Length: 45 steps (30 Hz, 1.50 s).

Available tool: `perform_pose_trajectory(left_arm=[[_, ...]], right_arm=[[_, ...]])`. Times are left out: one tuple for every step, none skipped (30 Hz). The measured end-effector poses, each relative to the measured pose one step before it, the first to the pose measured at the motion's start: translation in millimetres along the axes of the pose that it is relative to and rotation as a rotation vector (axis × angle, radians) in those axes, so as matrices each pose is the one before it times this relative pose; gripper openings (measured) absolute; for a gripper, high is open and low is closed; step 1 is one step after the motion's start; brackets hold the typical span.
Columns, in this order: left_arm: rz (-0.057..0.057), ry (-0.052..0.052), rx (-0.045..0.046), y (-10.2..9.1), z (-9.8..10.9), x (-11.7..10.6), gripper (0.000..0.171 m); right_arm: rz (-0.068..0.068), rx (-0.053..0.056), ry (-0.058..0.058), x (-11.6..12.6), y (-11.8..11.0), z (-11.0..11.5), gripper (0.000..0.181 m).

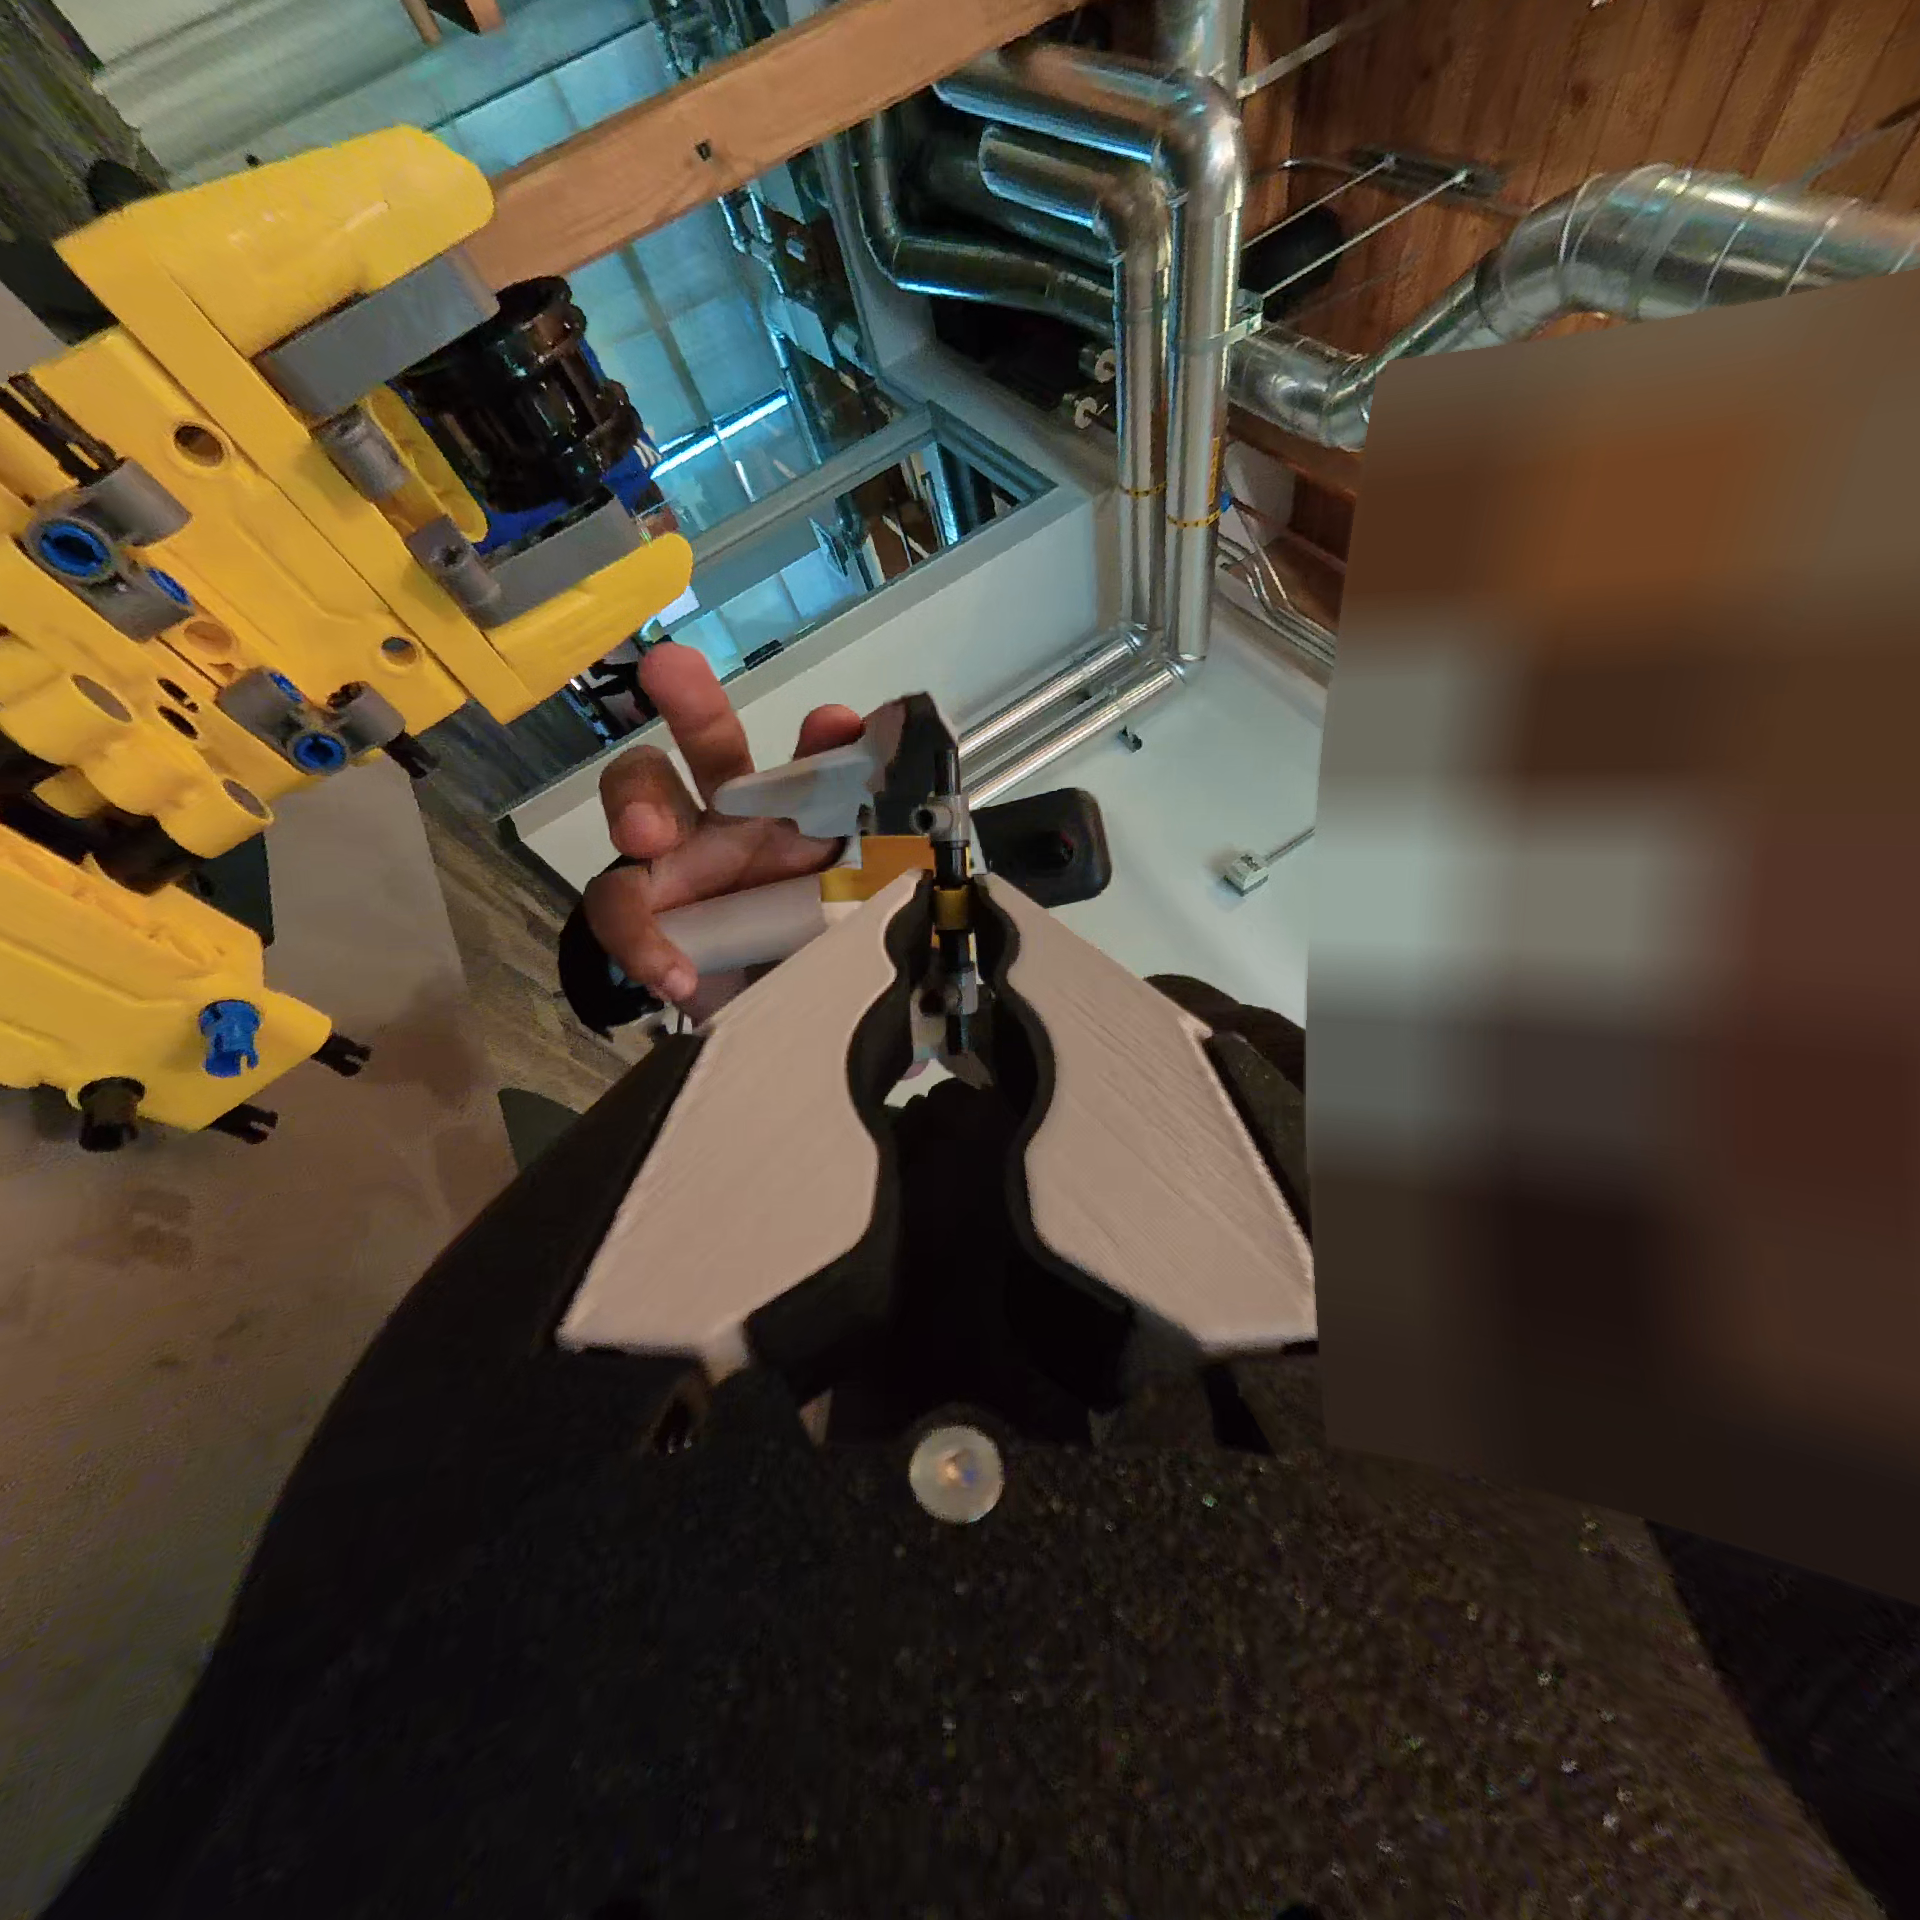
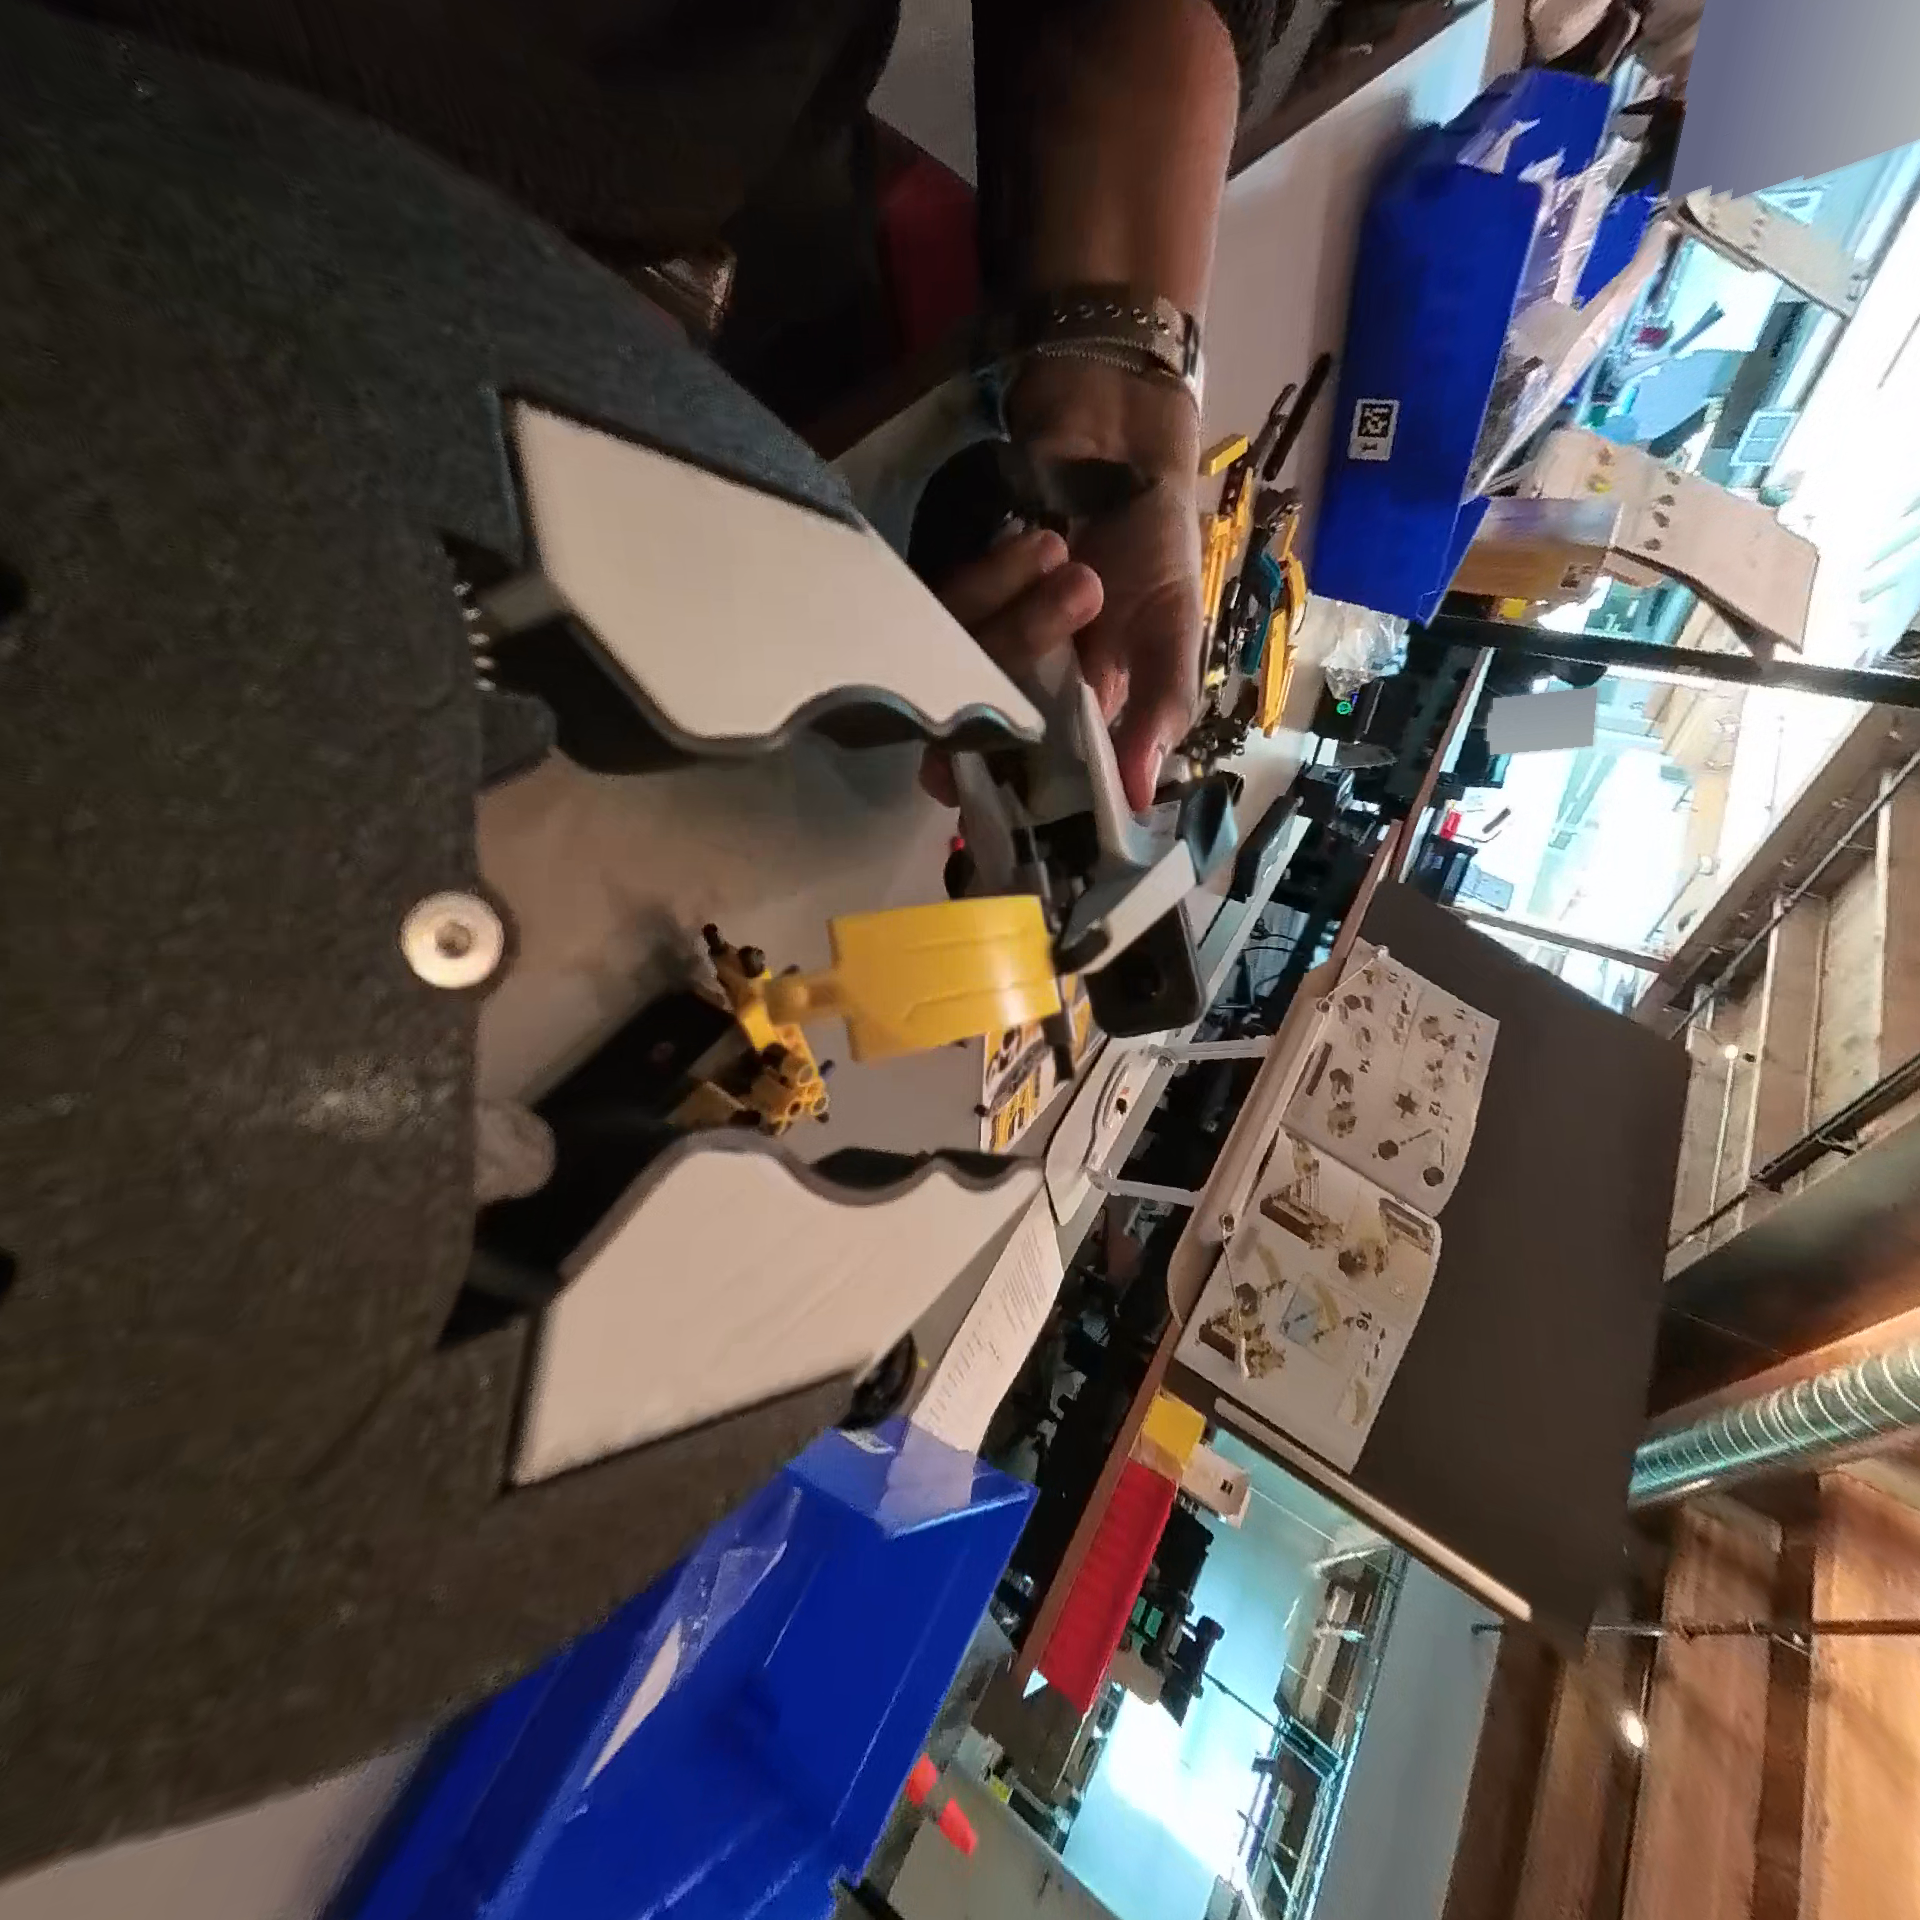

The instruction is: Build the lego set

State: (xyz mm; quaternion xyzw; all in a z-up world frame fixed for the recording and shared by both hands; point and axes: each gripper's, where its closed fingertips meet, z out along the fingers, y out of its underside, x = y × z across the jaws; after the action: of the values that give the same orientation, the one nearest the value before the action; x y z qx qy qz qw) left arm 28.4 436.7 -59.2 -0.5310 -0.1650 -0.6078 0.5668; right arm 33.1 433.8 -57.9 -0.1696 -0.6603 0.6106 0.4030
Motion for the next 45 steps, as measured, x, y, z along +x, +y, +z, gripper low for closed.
perform_pose_trajectory(left_arm=[[0.0059,0.0017,-0.00651,1.14,0.86,0.77,0.006],[0.0057,0.0005,-0.00691,1.28,0.92,0.51,0.006],[0.0044,-0.0009,-0.0063,1.18,0.84,0.21,0.006],[0.0023,-0.0002,-0.00464,0.97,0.68,0.0,0.006],[-0.0001,0.0023,-0.00412,0.9,0.6,0.33,0.006],[-0.0023,0.004,-0.00393,0.79,0.48,0.39,0.006],[-0.0012,0.0025,-0.00256,0.53,0.24,0.2,0.006],[-0.0005,0.0014,-0.00285,0.64,0.11,-0.03,0.006],[-0.0022,0.0044,-0.0035,0.68,0.13,0.09,0.006],[-0.0054,0.0078,-0.00201,0.46,0.11,0.6,0.006],[-0.0033,0.0027,-0.00112,0.37,0.09,-0.22,0.006],[0.0003,0.0003,-0.00334,0.79,0.25,-0.04,0.006],[0.0029,-0.0013,-0.0058,1.22,0.55,-0.01,0.006],[0.0039,-0.0022,-0.00207,0.49,0.3,-0.07,0.006],[0.0031,-0.0052,-0.00026,-0.03,-0.06,-0.6,0.006],[0.0017,-0.0053,-0.00107,0.15,-0.08,-0.86,0.007],[0.0035,-0.0037,-0.00098,0.29,0.12,-0.4,0.006],[0.0051,-0.0052,-0.00176,0.26,0.17,-0.46,0.006],[0.0068,-0.009,-0.00171,0.19,-0.01,-0.96,0.006],[0.0091,-0.0137,-0.00017,-0.06,-0.17,-1.56,0.007],[0.012,-0.0143,0.00042,-0.25,-0.41,-1.43,0.007],[0.0166,-0.0133,0.00147,-0.3,-0.4,-1.16,0.007],[0.0193,-0.0106,0.0033,-0.52,-0.3,-0.45,0.006],[0.0153,-0.0113,0.0007,-0.14,0.12,-0.48,0.006],[0.0106,-0.0126,-0.00235,0.06,0.14,-0.81,0.007],[0.0083,-0.0151,-0.00327,0.34,-0.01,-1.61,0.007],[0.0076,-0.0107,-0.00195,0.44,0.03,-0.98,0.007],[0.0039,0.0025,-0.00178,0.43,0.22,0.58,0.007],[-0.0011,0.0117,0.00085,0.07,0.04,1.6,0.008],[-0.0057,0.0184,0.00972,-1.25,-0.54,2.09,0.009],[-0.0098,0.0234,0.01679,-2.53,-1.26,2.74,0.011],[-0.0129,0.0235,0.01616,-2.41,-1.59,2.57,0.017],[-0.0123,0.0187,0.01213,-1.72,-1.17,1.96,0.021],[-0.008,0.0104,0.00428,-0.45,-0.68,1.06,0.022],[-0.0045,0.0028,-0.00623,1.29,0.2,0.14,0.023],[-0.0002,0.0007,-0.0154,2.7,0.87,0.13,0.023],[0.0026,-0.0067,-0.01642,2.79,1.21,-1.05,0.023],[0.0053,-0.0115,-0.01206,2.03,1.1,-1.53,0.023],[0.0057,-0.0108,-0.00545,0.94,0.73,-1.29,0.023],[0.0039,-0.0084,-0.00029,-0.1,0.11,-0.97,0.023],[0.0038,-0.0059,0.00471,-0.95,-0.55,-0.54,0.023],[0.0066,-0.0085,0.00808,-1.38,-0.82,-0.75,0.023],[0.0105,-0.0127,0.00699,-1.47,-0.95,-0.99,0.023],[0.0112,-0.0149,0.00117,-0.73,-0.41,-1.16,0.023],[0.0114,-0.0168,-0.00472,0.31,0.04,-1.51,0.023]], right_arm=[[-0.0085,-0.0105,-0.0004,0.97,-1.33,1.13,0.083],[-0.0084,-0.0145,0.0009,0.97,-0.16,1.7,0.09],[-0.011,-0.0198,-0.0076,-0.89,1.55,2.32,0.091],[-0.0151,-0.0205,-0.0103,-2.09,2.32,2.82,0.091],[-0.0194,-0.015,-0.0044,-2.11,2.37,3.11,0.091],[-0.0208,-0.0073,0.0021,-1.78,1.42,3.08,0.09],[-0.017,-0.0021,0.0018,-1.98,0.79,2.61,0.09],[-0.011,-0.0017,-0.0009,-2.0,0.72,2.25,0.087],[-0.0064,-0.0018,-0.0006,-1.47,0.87,1.8,0.081],[-0.0037,0.0028,0.0019,-0.65,0.12,1.09,0.074],[-0.0003,0.012,0.0084,0.89,-1.26,0.12,0.066],[0.0044,0.0171,0.0117,1.78,-2.07,-0.63,0.061],[0.0083,0.0143,0.0051,1.51,-1.93,-0.9,0.057],[0.0102,0.0051,-0.0052,0.33,-0.48,-0.72,0.057],[0.0075,-0.0033,-0.0069,-0.19,0.5,-0.22,0.057],[0.0017,-0.0063,-0.0038,-0.09,0.81,-0.2,0.057],[-0.0023,-0.0057,-0.0017,-0.06,0.58,-0.33,0.057],[-0.0056,-0.0067,-0.0015,-0.12,0.57,-0.35,0.057],[-0.0091,-0.0115,-0.0025,-0.09,0.99,-0.28,0.056],[-0.0081,-0.0182,-0.0046,0.12,1.62,-0.04,0.056],[-0.0015,-0.0224,-0.009,0.19,1.71,0.22,0.056],[0.0068,-0.0208,-0.0114,0.01,1.35,0.25,0.056],[0.0096,-0.0145,-0.0096,0.09,0.81,0.12,0.056],[0.0049,-0.0107,-0.0061,0.24,0.42,0.07,0.056],[-0.0021,-0.0121,-0.0028,0.2,0.92,-0.09,0.056],[-0.0088,-0.0156,0.0,0.1,1.46,-0.07,0.056],[-0.0154,-0.0133,0.0025,-0.13,1.21,-0.12,0.056],[-0.0167,-0.0045,0.0034,-0.25,0.03,-0.43,0.056],[-0.011,0.0025,0.0036,-0.17,-0.97,-0.59,0.056],[-0.0019,0.0083,0.005,0.4,-1.64,-0.79,0.056],[0.0071,0.0148,0.0042,0.88,-1.84,-0.86,0.056],[0.0144,0.0195,0.0029,1.11,-1.94,-0.79,0.056],[0.0182,0.0192,0.007,1.88,-1.4,-0.82,0.056],[0.0169,0.0154,0.0118,2.65,-0.43,-0.69,0.056],[0.0125,0.0108,0.0126,2.56,0.1,-0.68,0.056],[0.0083,0.0069,0.0113,2.05,0.19,-0.44,0.056],[0.0053,0.0058,0.0078,1.13,0.03,-0.29,0.056],[0.0034,0.0053,0.0036,0.26,-0.41,-0.25,0.056],[0.0011,0.0033,0.0016,-0.33,-0.54,-0.03,0.056],[-0.0031,0.0006,0.0027,-0.33,-0.26,0.02,0.056],[-0.0069,-0.0021,0.005,-0.01,0.22,-0.26,0.056],[-0.0083,-0.0056,0.0075,0.67,1.02,-0.41,0.056],[-0.0068,-0.0078,0.0113,1.63,1.65,-0.93,0.056],[-0.0013,-0.0068,0.0136,2.55,2.09,-1.49,0.056],[0.0075,-0.0039,0.0135,2.96,2.18,-2.11,0.056]])
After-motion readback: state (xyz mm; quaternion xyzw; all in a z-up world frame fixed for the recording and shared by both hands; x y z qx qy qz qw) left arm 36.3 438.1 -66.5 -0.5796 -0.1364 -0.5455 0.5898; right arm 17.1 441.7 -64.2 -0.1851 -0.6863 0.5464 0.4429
